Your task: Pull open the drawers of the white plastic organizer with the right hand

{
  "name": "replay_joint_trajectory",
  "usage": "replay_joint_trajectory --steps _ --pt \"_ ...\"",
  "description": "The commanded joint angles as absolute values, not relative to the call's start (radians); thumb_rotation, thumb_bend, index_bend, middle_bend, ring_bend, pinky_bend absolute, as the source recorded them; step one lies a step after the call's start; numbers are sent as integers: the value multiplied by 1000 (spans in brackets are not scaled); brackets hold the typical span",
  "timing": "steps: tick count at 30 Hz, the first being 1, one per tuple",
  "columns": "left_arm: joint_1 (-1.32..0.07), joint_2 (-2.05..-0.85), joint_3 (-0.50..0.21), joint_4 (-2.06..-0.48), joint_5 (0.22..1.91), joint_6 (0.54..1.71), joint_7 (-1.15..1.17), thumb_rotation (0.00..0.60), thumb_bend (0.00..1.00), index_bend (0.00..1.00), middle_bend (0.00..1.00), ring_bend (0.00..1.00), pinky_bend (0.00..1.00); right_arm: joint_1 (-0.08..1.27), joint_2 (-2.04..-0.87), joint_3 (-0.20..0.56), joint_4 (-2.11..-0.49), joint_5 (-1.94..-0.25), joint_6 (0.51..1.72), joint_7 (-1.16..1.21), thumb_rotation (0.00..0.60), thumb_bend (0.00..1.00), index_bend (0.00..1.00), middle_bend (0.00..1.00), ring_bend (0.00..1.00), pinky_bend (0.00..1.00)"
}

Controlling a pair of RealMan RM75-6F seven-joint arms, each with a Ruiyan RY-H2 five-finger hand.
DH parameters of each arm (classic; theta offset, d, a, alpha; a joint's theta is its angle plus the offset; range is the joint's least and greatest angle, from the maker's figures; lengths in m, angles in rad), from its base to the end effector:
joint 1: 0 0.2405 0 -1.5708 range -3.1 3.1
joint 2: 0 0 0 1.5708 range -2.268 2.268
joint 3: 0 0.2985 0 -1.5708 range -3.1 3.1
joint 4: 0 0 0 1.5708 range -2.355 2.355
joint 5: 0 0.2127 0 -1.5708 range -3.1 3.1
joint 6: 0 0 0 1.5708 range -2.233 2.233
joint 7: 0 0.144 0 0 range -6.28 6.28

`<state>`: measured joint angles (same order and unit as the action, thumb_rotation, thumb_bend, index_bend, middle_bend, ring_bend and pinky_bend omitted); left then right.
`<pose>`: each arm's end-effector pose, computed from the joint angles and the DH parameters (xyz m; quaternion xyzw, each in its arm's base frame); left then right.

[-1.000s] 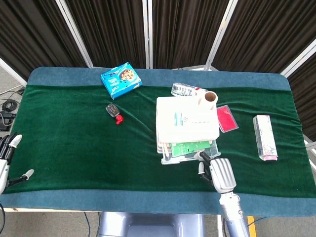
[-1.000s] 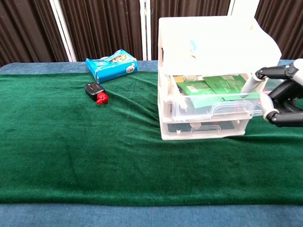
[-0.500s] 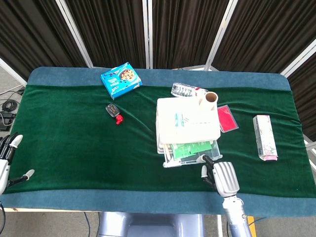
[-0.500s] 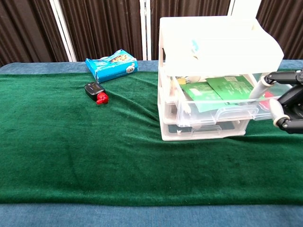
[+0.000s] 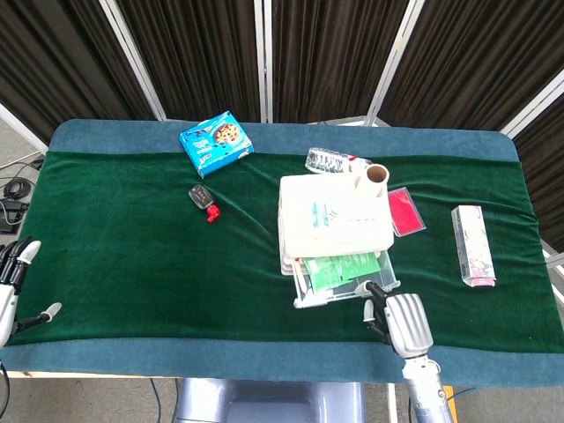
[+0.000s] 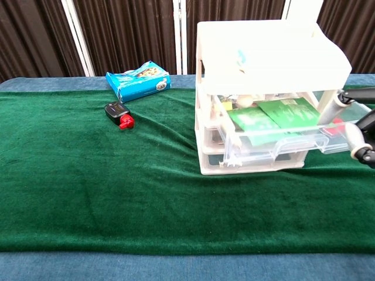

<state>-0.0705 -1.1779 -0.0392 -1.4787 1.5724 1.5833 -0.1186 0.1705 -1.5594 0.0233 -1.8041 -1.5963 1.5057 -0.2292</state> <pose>-0.3600 0.1779 0.1735 -0.5866 -0.3642 -0.4368 0.5766 -0.2172 -0.1882 0.0315 0.5608 -0.4503 0.5383 0.4392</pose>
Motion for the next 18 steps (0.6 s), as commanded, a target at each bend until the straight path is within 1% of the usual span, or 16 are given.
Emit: replay_joint_trajectory --steps 1,18 --pt "-70 -1178 -39 -1479 1573 1584 -118 600 78 0 0 0 0 165 -1554 19 -1807 -1601 1510 -230 600 616 477 908 917 766" --pt "-69 -1177 -39 -1482 1574 1586 -116 600 79 0 0 0 0 138 -1528 6 -1814 -1627 1526 -212 600 616 485 908 917 766"
